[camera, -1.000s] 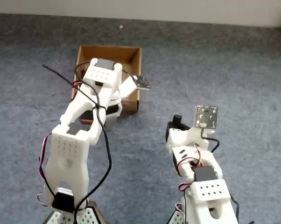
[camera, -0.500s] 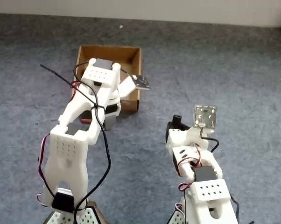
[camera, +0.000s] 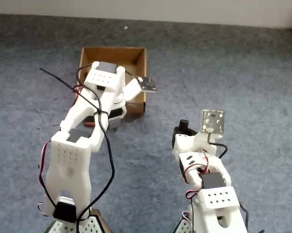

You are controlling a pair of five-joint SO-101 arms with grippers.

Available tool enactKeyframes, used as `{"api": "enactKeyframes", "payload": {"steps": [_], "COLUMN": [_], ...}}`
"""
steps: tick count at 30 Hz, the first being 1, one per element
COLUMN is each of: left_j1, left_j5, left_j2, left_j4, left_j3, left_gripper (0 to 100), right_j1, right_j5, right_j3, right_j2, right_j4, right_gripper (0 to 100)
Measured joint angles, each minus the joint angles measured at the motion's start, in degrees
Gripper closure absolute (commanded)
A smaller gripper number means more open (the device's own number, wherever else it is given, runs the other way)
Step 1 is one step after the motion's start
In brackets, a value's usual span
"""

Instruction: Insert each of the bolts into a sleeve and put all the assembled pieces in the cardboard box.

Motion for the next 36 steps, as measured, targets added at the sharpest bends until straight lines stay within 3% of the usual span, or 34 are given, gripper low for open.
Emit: {"api": "enactKeyframes", "payload": {"steps": [8,19,36], "left_j1": [0.0,-0.9,-1.0], "left_j5": [-0.2,-0.2,-0.1], "left_j2": [-1.3,-13.4,-16.0], "left_j4": [1.9,5.2,-14.7], "left_j3": [-0.1,5.4,21.5], "left_gripper": [86,86,86], "right_j1": [0.0,0.0,0.0], "right_j5": [0.2,0.4,0.4], "right_j3": [0.0,0.0,0.0], "right_j2": [0.0,0.0,0.0], "right_j4": [0.0,0.0,0.0], "right_gripper": [99.5,99.5,99.5]}}
